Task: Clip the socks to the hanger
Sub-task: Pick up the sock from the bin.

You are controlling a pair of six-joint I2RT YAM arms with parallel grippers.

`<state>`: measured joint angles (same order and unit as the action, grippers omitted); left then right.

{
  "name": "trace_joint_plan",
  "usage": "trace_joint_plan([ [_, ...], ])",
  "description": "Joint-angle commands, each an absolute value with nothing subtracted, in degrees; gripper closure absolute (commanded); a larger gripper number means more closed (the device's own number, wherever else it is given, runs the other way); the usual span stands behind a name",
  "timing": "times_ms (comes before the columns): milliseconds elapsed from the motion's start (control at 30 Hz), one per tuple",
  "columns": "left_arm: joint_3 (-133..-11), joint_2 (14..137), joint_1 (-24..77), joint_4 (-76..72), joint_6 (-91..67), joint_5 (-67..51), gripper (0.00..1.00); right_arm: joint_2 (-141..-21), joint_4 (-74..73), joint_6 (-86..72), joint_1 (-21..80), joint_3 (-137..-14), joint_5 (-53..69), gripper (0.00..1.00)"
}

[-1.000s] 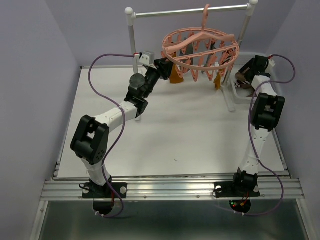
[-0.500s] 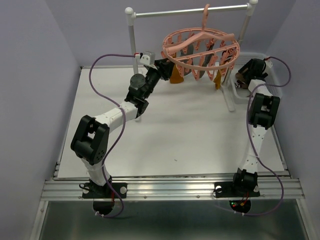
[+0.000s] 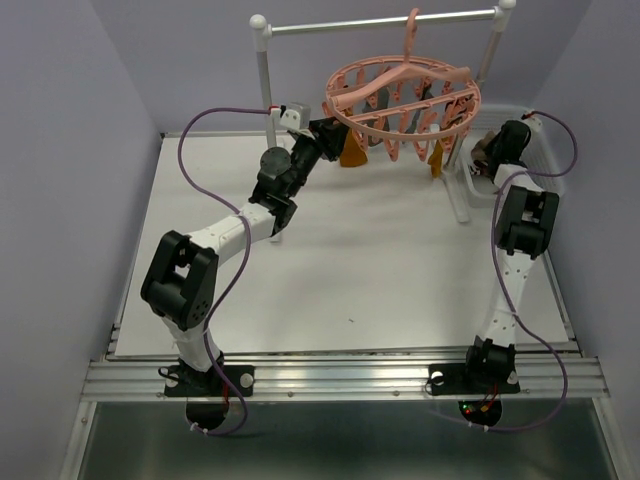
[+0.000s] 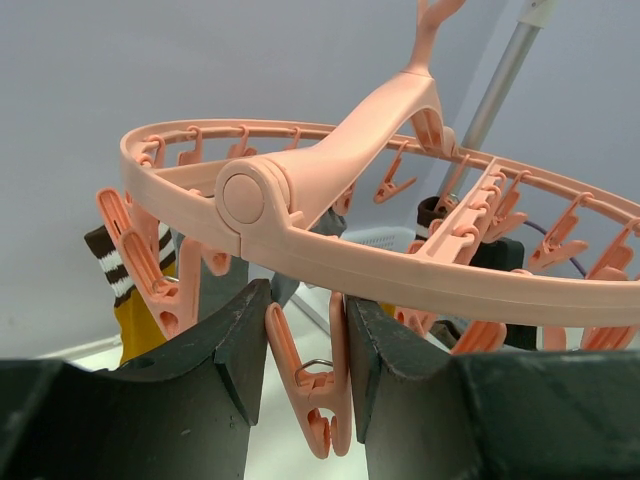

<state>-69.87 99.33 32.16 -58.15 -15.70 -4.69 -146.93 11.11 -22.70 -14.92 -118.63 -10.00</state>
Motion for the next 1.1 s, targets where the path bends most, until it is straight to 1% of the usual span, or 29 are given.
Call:
trace_joint_plan([
  [0, -70.14, 95.36, 32.61, -59.50, -15.47, -4.57, 1.00, -135.81, 19.33, -12.86, -14.33, -110.25, -10.72, 0.99],
  [133, -70.22, 95.45, 32.61, -58.89, -15.73, -4.48, 1.00, -125.19, 19.51, -8.97, -14.33, -101.53, -18.27, 0.99],
  [267, -70.66, 95.80, 32.70, -58.54, -16.26, -4.75, 1.00, -118.15, 22.06, -4.14, -13.80, -93.70, -22.93, 0.99],
  [333, -70.58, 95.89, 32.70, -58.45, -16.43, -4.75, 1.00, -117.60, 21.44, -0.62, -13.80, -92.81, -24.77, 0.99],
  [400, -70.49, 95.80, 32.70, -58.45, -16.35, -4.83, 1.00, -117.16, 21.45, 4.82, -13.10, -92.46, -29.87, 0.99],
  [467, -70.58, 95.98, 32.78, -58.36, -16.44, -4.83, 1.00, -115.50, 25.19, 7.98, -11.78, -90.19, -34.70, 0.99],
  [533, -70.75, 96.24, 32.78, -58.36, -16.44, -4.83, 1.00, -114.18, 27.33, 9.40, -10.99, -88.34, -34.72, 0.99],
  [633, -70.84, 96.15, 32.78, -58.36, -16.44, -4.49, 1.00, -110.67, 25.40, 6.60, -10.99, -87.19, -30.43, 0.99],
  [800, -70.49, 96.15, 32.78, -58.62, -16.52, -4.04, 1.00, -109.68, 25.84, 6.06, -10.99, -87.71, -29.70, 0.99],
  [933, -70.22, 95.98, 32.78, -58.80, -16.61, -3.61, 1.00, -112.41, 25.05, 5.46, -10.99, -91.13, -34.35, 0.99],
  [1000, -70.22, 95.98, 32.78, -58.71, -16.44, -3.08, 1.00, -112.94, 25.14, 3.62, -10.99, -91.49, -39.88, 0.99],
  [1067, -70.31, 96.06, 32.78, -58.71, -16.35, -2.99, 1.00, -112.68, 26.18, 3.34, -10.99, -90.80, -40.69, 0.99],
])
